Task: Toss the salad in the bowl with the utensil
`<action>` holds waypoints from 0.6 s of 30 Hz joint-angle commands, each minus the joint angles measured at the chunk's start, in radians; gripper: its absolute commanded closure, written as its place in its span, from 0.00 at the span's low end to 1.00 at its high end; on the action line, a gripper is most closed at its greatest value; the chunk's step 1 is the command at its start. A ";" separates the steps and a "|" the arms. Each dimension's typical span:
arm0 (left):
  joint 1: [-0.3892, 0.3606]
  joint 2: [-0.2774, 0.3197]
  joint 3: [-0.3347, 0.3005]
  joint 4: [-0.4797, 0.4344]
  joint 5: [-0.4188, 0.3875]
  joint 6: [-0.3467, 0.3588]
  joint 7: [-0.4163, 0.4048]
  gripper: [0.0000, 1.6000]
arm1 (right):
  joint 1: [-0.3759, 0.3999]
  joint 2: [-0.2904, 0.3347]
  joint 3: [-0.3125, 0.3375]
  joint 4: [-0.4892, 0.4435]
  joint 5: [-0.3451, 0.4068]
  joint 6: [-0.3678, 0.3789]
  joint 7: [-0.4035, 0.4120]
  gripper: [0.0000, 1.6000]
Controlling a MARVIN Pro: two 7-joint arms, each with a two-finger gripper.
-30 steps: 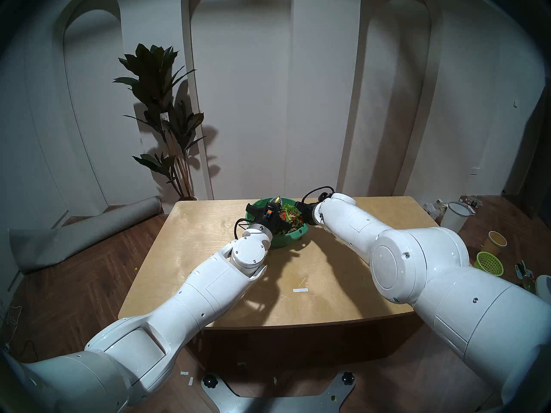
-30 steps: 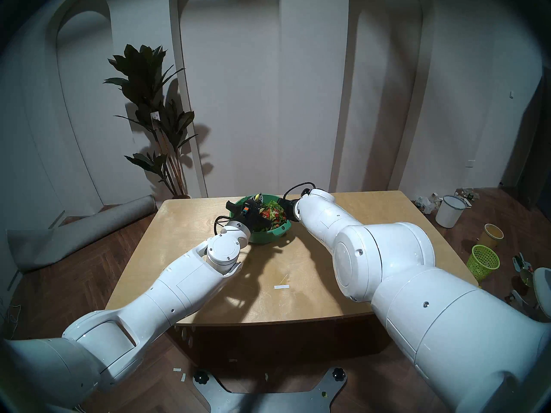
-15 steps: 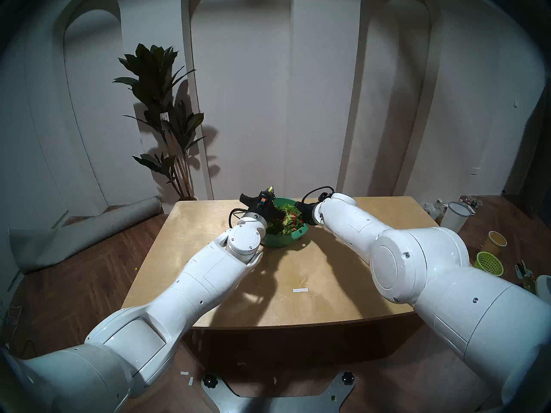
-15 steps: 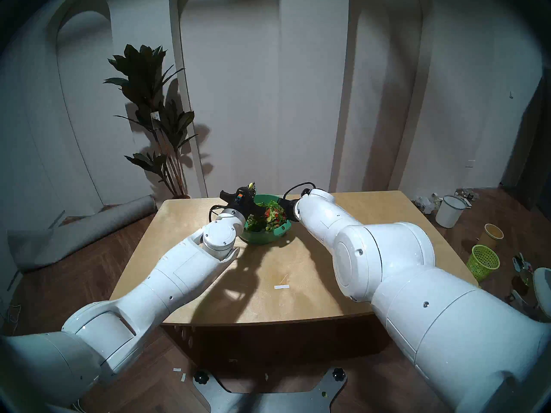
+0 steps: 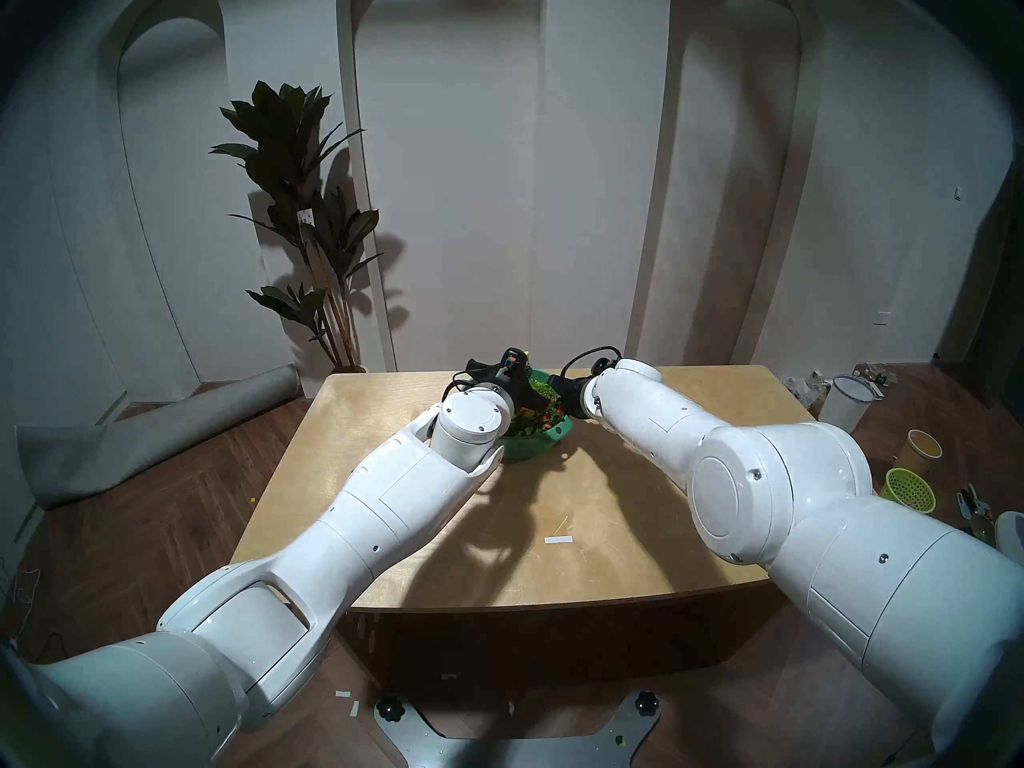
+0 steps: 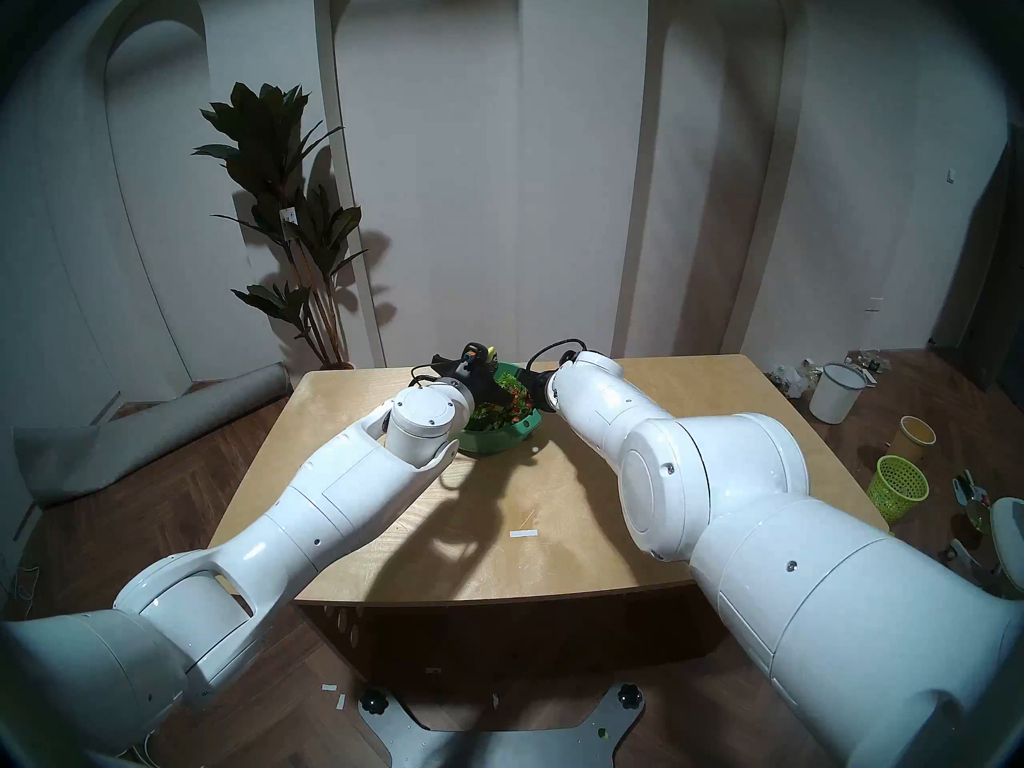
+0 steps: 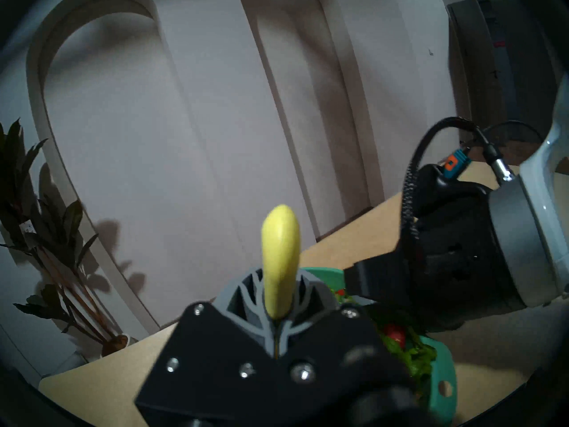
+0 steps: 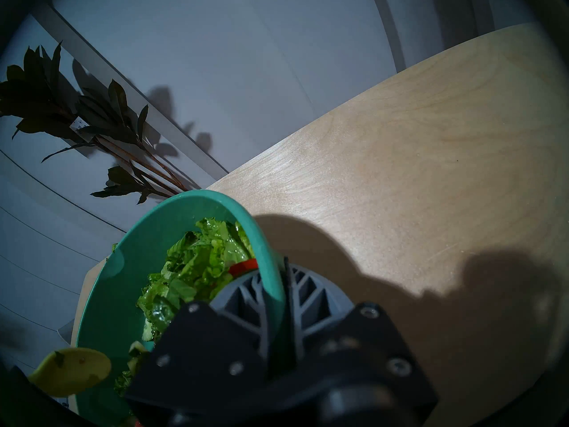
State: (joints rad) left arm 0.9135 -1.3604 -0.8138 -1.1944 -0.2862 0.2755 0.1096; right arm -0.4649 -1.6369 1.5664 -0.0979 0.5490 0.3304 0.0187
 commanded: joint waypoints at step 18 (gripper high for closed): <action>-0.112 -0.028 -0.109 0.029 -0.158 0.211 -0.169 1.00 | 0.037 -0.003 0.002 -0.035 0.002 -0.012 0.008 0.82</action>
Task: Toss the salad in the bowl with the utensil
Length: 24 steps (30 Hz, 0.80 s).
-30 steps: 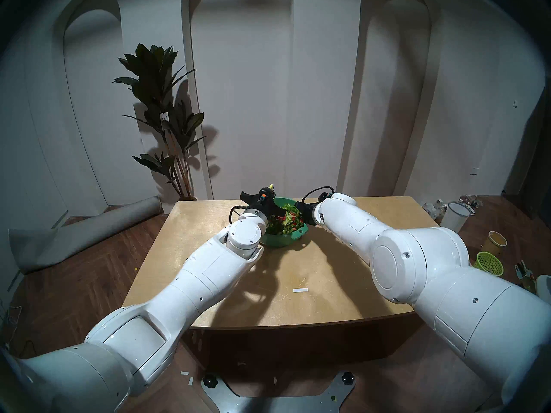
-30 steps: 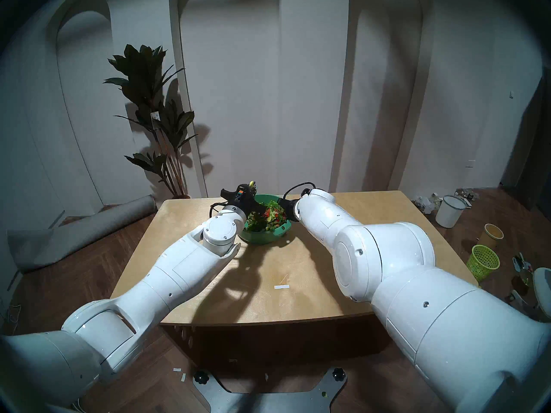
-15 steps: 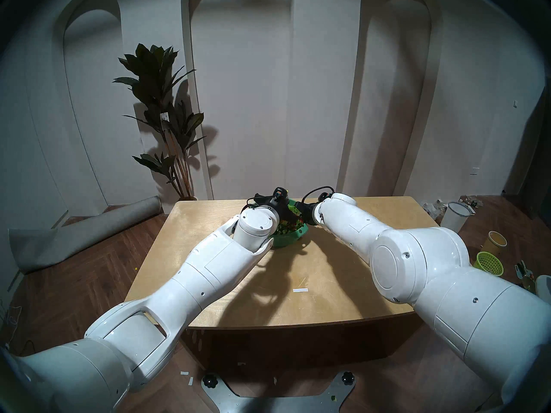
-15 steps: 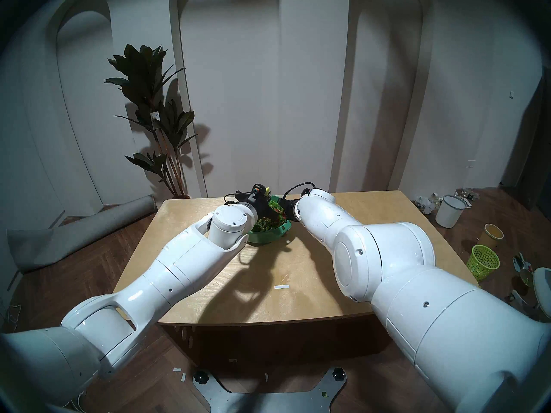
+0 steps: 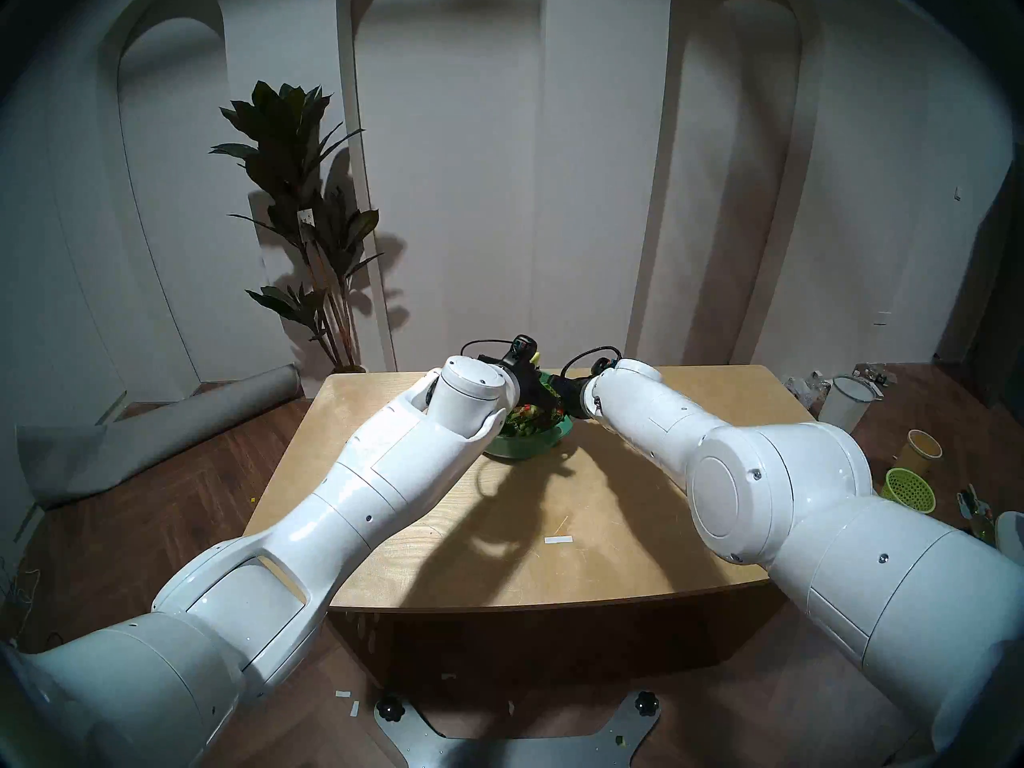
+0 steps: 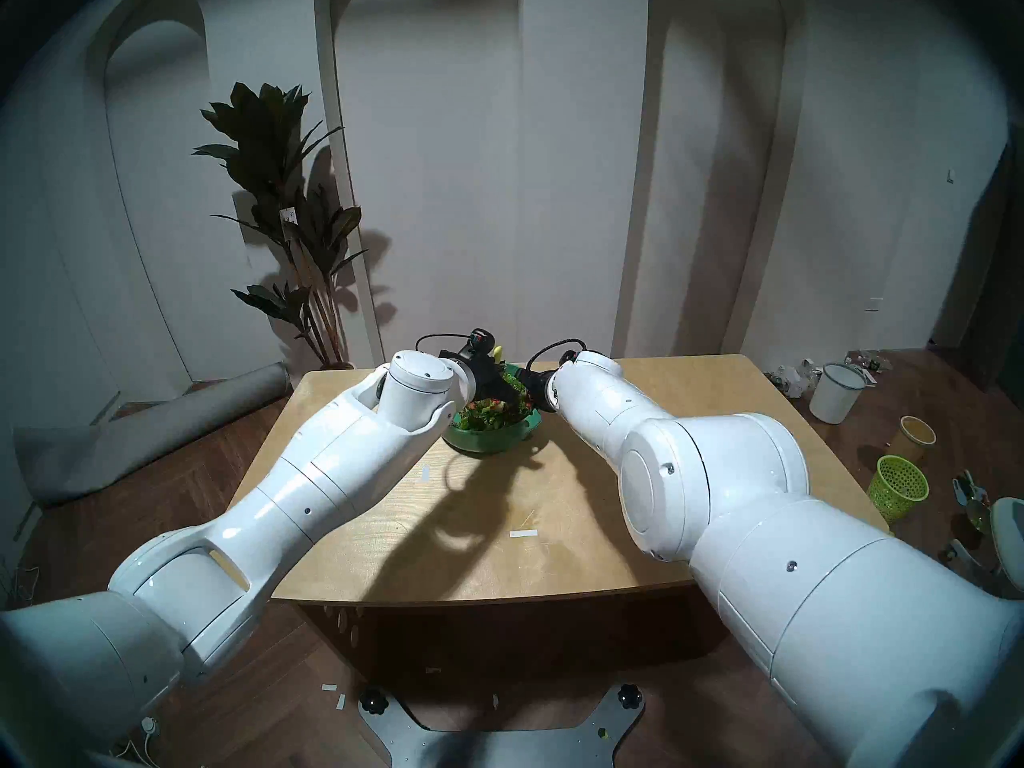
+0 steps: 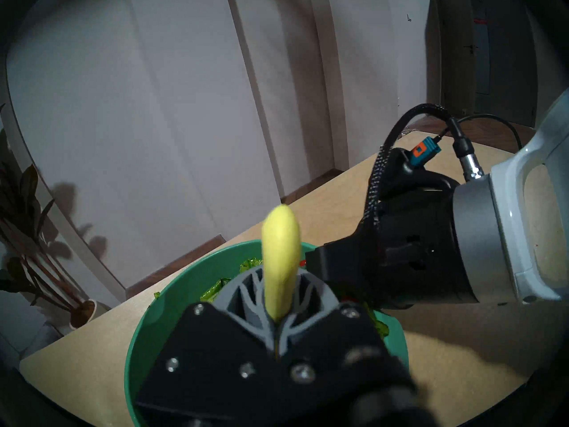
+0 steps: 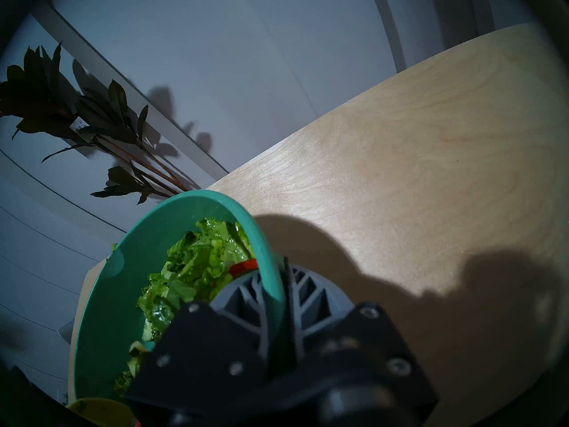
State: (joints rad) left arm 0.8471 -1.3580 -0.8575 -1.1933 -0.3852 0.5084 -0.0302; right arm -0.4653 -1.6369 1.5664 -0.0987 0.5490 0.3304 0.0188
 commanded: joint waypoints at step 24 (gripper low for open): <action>-0.062 -0.100 -0.143 0.232 -0.172 -0.100 -0.095 1.00 | 0.037 -0.003 0.002 -0.036 0.002 -0.013 0.008 0.82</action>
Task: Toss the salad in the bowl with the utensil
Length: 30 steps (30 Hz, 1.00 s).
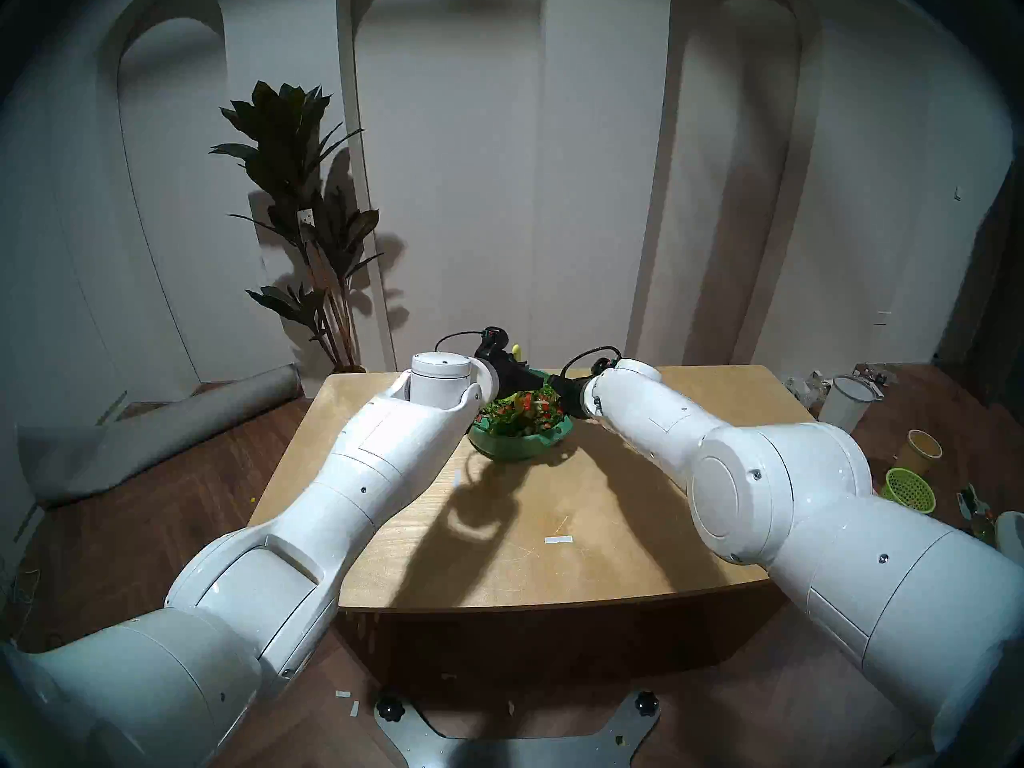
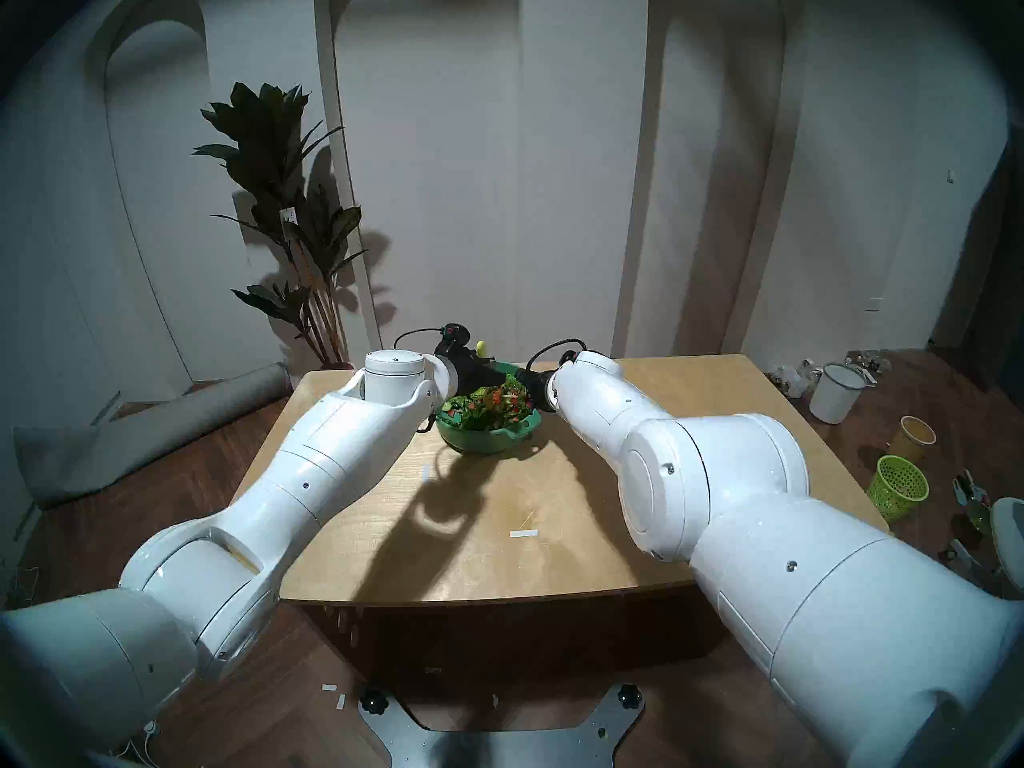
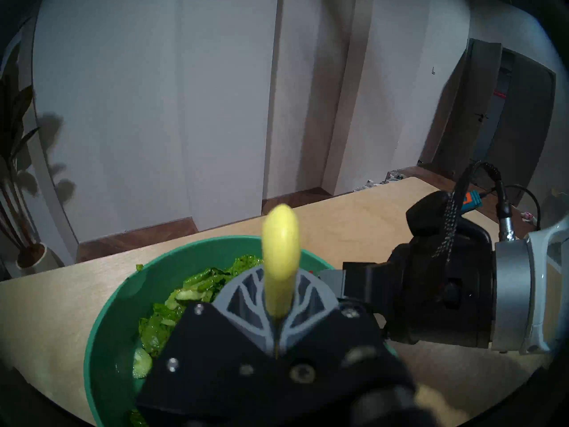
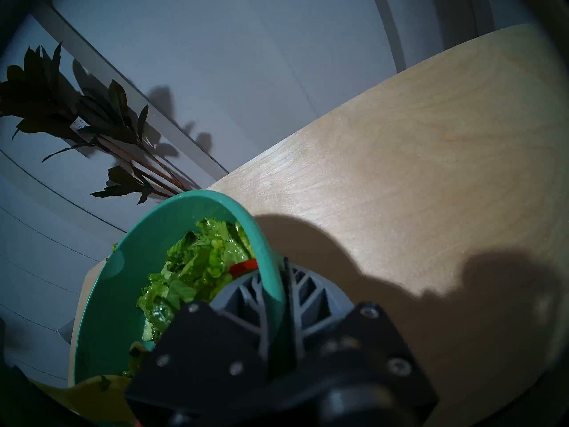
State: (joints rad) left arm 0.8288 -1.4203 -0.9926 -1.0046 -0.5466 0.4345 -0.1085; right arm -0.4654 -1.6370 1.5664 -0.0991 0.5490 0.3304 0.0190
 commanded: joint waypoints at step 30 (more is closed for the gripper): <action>-0.111 -0.102 0.061 0.398 0.078 -0.337 -0.045 1.00 | 0.037 -0.003 0.002 -0.035 0.002 -0.013 0.008 0.82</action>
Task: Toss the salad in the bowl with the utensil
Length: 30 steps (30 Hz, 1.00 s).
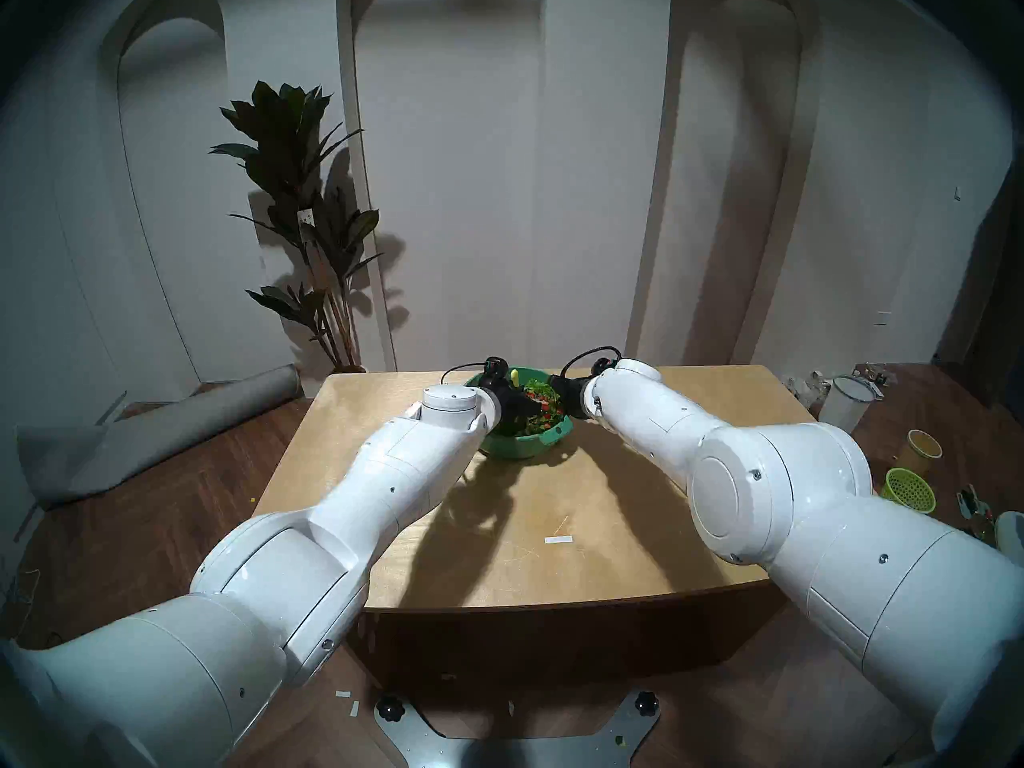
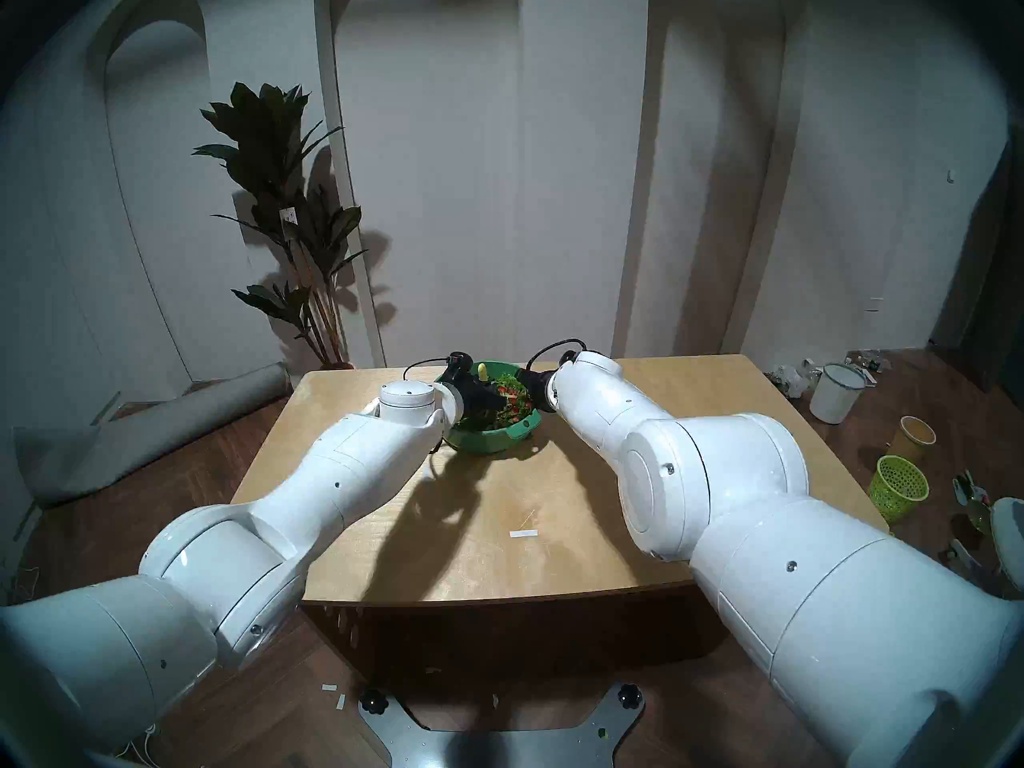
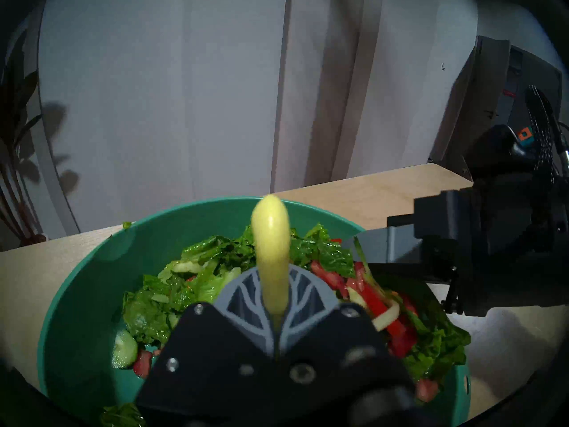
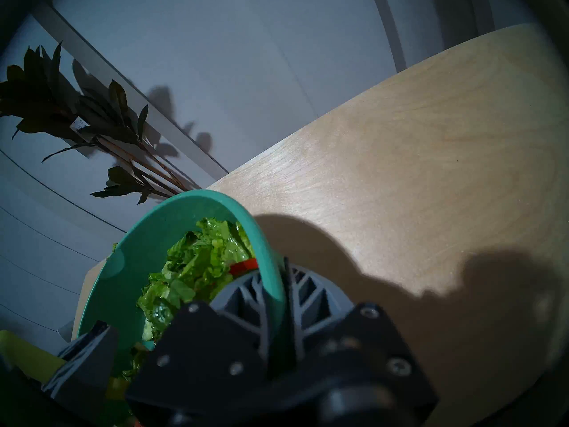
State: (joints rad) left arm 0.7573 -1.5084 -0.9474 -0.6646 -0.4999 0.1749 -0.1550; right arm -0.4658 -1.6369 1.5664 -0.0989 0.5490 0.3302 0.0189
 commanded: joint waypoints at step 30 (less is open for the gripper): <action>-0.163 0.027 0.070 0.246 0.123 -0.277 0.030 1.00 | 0.038 -0.003 0.002 -0.034 0.002 -0.012 0.009 0.82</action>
State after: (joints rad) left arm 0.6475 -1.4813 -0.8650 -0.4137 -0.3727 -0.0756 -0.1202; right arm -0.4658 -1.6393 1.5664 -0.0983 0.5490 0.3303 0.0204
